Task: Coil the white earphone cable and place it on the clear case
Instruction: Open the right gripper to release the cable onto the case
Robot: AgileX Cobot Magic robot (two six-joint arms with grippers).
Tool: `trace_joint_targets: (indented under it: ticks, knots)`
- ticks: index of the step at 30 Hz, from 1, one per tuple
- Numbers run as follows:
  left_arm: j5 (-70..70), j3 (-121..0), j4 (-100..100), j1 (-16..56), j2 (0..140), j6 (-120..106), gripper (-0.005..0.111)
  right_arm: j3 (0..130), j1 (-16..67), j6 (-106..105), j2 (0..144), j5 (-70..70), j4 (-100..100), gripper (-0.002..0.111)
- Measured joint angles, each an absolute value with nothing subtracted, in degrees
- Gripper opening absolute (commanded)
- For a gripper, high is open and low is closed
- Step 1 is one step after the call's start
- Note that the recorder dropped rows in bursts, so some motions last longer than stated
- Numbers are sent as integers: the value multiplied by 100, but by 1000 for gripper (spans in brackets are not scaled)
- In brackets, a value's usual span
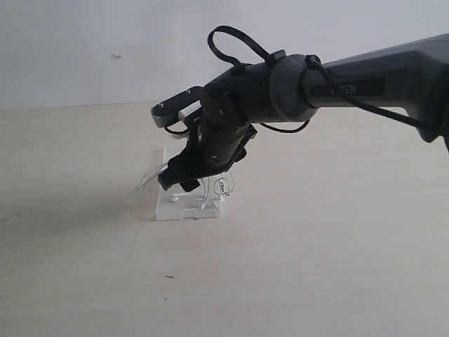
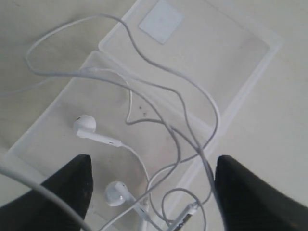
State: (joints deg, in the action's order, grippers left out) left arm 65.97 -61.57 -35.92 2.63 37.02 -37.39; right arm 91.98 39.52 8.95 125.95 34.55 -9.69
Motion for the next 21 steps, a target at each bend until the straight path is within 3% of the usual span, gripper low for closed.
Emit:
trace_joint_targets:
  ticks: [16, 21]
  knots:
    - [6597, -6157, -3592, 263, 3702, -3749, 0, 9198, 3952, 917, 12314, 3696, -1366, 69]
    - [6597, -6157, -3592, 263, 3702, -3749, 0, 9198, 3952, 880, 12314, 3980, -1496, 57]
